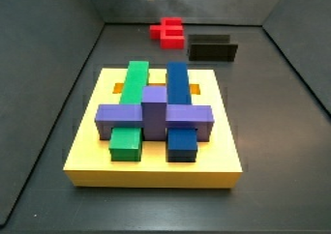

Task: Pick up the red object. Move up. Place the red object on the fixture. Regrasp the red object. Move to above the board. Insert the red object.
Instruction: Pick up the red object.

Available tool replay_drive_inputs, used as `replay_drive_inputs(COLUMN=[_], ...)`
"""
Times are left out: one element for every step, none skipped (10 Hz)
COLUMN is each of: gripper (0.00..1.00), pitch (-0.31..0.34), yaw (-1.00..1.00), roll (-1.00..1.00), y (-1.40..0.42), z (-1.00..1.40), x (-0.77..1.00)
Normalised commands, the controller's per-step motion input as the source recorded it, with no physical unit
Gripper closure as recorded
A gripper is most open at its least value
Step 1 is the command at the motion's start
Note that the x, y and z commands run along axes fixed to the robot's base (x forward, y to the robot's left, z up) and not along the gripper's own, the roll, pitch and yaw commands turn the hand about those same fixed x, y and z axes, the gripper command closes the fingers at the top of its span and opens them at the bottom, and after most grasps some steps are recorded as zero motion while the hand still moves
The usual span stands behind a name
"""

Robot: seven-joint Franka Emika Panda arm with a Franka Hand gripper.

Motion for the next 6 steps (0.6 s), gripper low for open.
replay_drive_inputs(gripper=[0.0,0.0,0.0,0.0,0.0,0.0], pitch=[-0.023,-0.03,-0.037,-0.066,-0.111,-0.019], yaw=[-0.68,-0.68,-0.67,-0.59,0.0,0.33], roll=[0.0,0.0,0.0,0.0,0.0,0.0], y=[0.03,0.03,0.05,0.0,-0.06,-0.07], z=[-0.01,-0.01,0.0,-0.04,-0.45,-0.55], x=[0.0,0.0,0.0,0.01,0.0,0.15])
